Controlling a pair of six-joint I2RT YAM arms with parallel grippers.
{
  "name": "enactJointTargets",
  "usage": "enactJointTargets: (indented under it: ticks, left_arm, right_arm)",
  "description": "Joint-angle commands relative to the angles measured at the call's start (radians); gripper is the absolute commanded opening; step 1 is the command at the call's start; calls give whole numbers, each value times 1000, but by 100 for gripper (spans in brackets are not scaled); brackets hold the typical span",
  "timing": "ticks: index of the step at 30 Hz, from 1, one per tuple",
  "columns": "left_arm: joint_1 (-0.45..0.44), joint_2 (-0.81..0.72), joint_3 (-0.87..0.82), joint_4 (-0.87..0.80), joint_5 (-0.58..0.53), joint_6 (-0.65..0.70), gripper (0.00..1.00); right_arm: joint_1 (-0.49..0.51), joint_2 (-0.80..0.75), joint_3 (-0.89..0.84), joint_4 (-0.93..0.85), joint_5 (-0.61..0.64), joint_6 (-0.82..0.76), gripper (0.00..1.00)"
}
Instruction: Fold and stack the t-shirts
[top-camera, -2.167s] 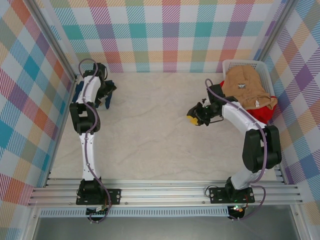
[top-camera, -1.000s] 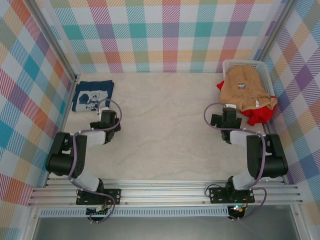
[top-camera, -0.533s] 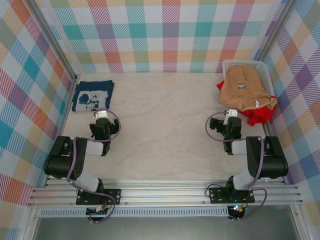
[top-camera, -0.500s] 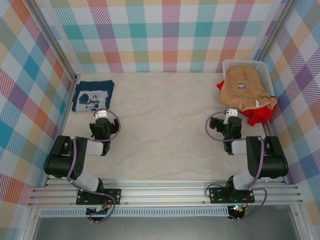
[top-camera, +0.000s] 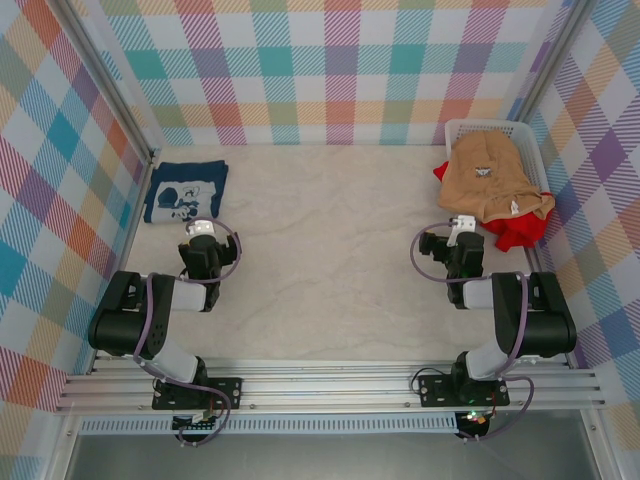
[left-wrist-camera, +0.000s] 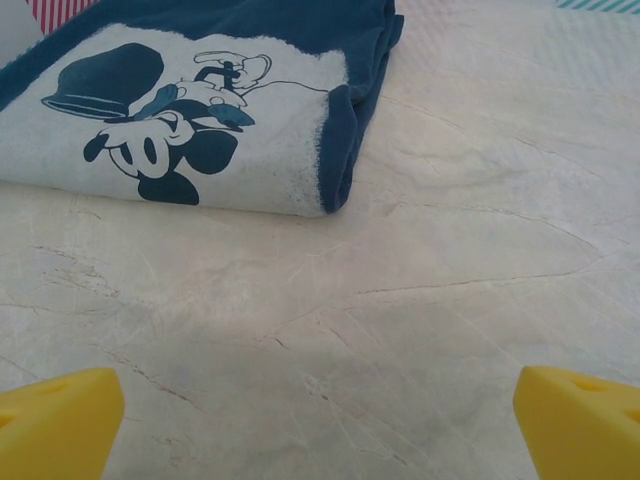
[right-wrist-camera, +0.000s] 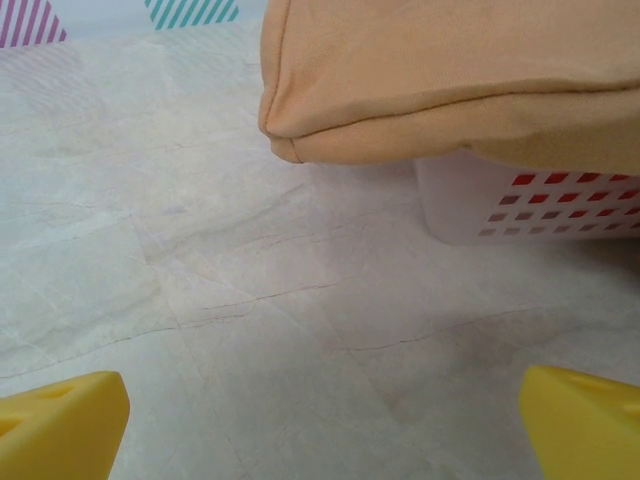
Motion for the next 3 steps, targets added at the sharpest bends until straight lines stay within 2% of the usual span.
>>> enactJointTargets:
  ticks: [1, 3]
  left_arm:
    - [1, -3, 2, 37, 12, 9, 100]
    - [1, -3, 2, 37, 12, 8, 100]
  right_arm:
    - [8, 4, 35, 11, -67, -34, 100]
    - [7, 1, 30, 16, -68, -34, 100]
